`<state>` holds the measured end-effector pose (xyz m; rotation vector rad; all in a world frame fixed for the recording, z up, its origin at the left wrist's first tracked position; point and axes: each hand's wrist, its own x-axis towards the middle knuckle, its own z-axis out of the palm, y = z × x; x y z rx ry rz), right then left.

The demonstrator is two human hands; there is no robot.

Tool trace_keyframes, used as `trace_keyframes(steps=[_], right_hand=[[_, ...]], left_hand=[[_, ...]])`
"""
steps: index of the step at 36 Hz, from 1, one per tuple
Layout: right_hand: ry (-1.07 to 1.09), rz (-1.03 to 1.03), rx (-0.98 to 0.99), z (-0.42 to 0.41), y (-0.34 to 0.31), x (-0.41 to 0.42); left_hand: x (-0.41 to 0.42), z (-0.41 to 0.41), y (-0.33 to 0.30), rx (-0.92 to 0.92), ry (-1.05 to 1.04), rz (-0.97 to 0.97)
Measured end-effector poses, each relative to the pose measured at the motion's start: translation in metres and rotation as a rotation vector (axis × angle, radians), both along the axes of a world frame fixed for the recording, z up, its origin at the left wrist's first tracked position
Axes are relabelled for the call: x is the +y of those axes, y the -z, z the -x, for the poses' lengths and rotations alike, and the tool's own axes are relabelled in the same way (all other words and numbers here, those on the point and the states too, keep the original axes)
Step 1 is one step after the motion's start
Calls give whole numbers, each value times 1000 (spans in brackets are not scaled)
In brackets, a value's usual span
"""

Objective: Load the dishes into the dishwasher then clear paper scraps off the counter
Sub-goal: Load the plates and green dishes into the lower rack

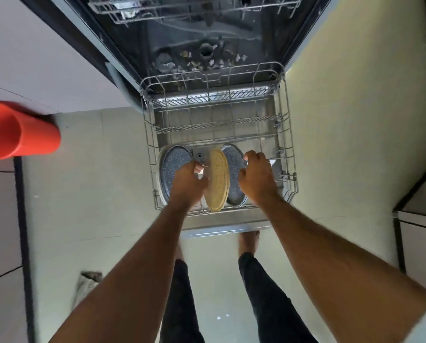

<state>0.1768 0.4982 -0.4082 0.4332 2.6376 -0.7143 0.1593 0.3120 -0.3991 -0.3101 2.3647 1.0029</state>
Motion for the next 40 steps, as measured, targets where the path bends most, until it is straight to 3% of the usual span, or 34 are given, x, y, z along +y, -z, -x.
trace_keyframes(steps=[9,26,32,40], right_hand=[[-103,124,183,49,-107,-96],[-347,221,620,162,-389,-389],[-360,280,741,194,-461,-470],[-481,276,843,241,-508,-538]], left_hand=[[-101,22,-114,170,-114,-35],[-407,97,-428,663,-298,156],[-484,112,-490,755,-375,176],[-542,129,-527,822,-423,227]])
